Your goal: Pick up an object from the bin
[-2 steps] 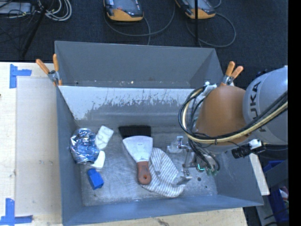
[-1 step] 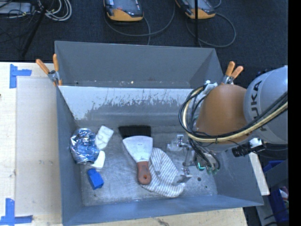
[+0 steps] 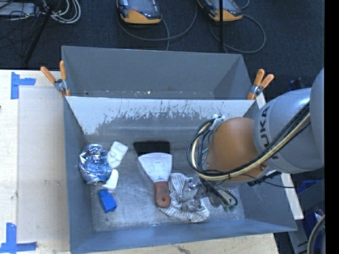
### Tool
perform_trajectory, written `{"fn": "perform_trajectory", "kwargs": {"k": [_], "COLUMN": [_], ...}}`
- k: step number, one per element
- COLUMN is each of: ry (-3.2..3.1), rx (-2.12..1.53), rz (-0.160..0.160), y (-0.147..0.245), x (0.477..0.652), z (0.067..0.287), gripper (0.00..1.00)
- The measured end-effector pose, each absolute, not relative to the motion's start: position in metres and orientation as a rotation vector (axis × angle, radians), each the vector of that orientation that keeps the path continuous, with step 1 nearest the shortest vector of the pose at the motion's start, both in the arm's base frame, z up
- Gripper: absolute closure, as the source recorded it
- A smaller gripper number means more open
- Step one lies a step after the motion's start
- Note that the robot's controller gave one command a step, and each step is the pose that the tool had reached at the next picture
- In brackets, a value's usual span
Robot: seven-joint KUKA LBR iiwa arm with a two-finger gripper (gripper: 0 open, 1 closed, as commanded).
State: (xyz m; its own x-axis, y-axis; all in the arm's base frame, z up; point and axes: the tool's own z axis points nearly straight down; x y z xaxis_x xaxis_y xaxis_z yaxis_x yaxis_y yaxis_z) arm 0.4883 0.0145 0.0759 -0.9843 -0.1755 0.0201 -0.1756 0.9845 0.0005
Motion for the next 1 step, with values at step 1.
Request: {"fn": "perform_trajectory", "kwargs": {"k": [1], "ry": [-3.11], "rx": [0.275], "rz": [0.002], "y": [0.0145], "x": [0.4884], "z": [0.0759], "gripper": [1.0]}}
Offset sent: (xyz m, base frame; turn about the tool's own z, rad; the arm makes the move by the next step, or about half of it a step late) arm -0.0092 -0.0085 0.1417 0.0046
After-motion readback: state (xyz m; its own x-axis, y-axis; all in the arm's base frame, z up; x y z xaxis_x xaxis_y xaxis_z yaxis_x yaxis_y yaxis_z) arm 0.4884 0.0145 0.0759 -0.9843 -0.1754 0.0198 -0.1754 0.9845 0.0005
